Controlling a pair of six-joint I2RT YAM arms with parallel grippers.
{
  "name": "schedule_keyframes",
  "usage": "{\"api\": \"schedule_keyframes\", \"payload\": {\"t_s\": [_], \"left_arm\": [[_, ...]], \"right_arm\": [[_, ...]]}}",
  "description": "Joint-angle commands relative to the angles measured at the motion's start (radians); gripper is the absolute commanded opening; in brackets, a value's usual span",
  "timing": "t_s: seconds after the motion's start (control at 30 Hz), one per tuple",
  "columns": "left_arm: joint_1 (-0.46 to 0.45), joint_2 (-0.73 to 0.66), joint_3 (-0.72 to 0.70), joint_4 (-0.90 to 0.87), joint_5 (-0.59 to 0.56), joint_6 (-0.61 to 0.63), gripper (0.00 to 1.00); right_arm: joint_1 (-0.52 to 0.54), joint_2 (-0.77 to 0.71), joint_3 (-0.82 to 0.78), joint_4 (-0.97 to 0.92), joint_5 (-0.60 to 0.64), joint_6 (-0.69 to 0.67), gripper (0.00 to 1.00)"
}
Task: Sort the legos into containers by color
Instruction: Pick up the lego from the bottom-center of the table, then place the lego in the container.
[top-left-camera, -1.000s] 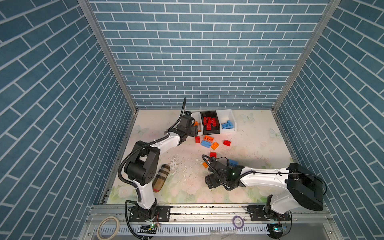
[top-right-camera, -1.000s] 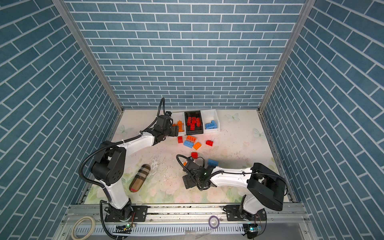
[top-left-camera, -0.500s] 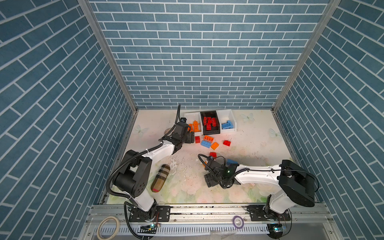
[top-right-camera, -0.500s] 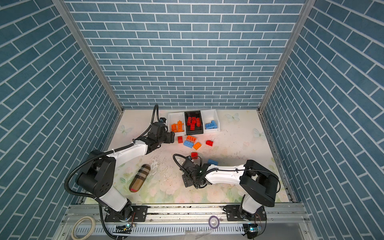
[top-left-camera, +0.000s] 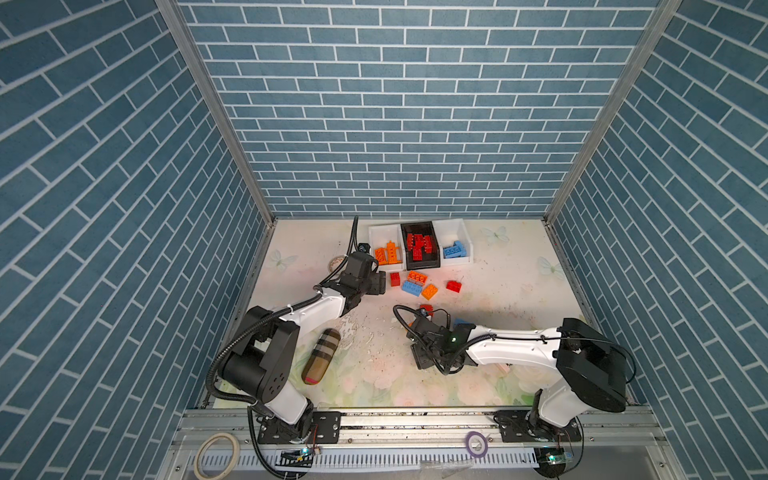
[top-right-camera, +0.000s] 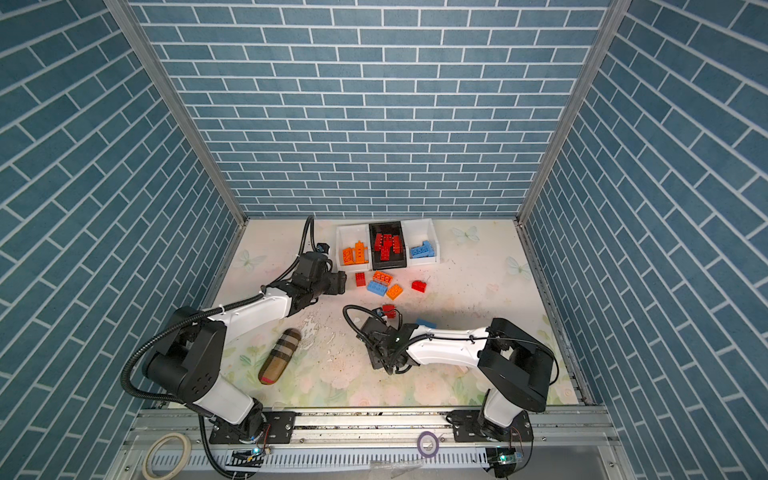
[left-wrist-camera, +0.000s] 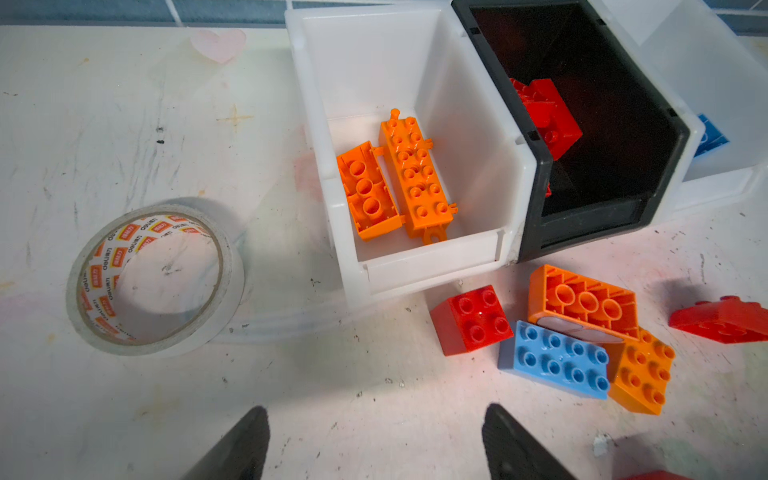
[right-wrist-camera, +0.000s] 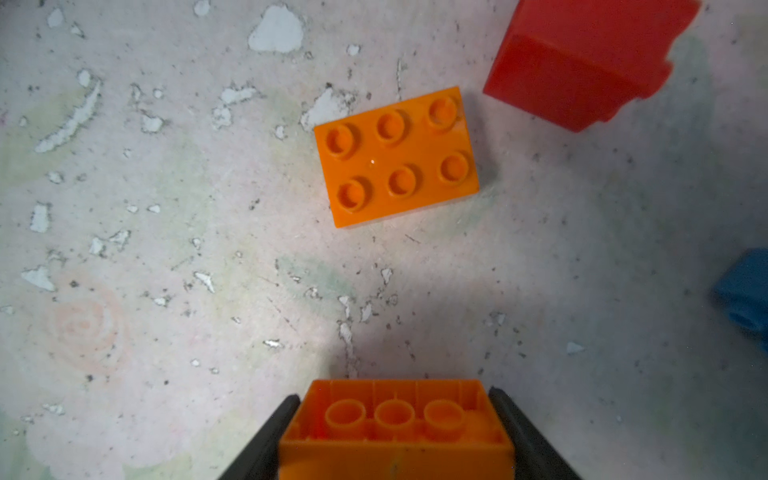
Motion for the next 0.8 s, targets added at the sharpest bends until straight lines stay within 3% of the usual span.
{"api": "schedule_keyframes", "payload": {"t_s": [0.0,0.37,0.77], "left_arm": [[0.002,-0.042,-0.027,0.021,0.018,-0.008,0.83],[0.002,-0.133,-0.123,0.027,0.065,0.014,0.83],[-0.002,-0.252,-0.219,-0.043,0.095,0.005,0.80]], "right_arm": [[-0.025,-0.051,0.013,-0.013,0.023,0.004,0.60],[-0.215,-0.206,-0.070,0.200,-0.165,-0.091,0.55],[-0.382,-0.152,0.015,0.384,-0.366,-0.167,0.52]]}}
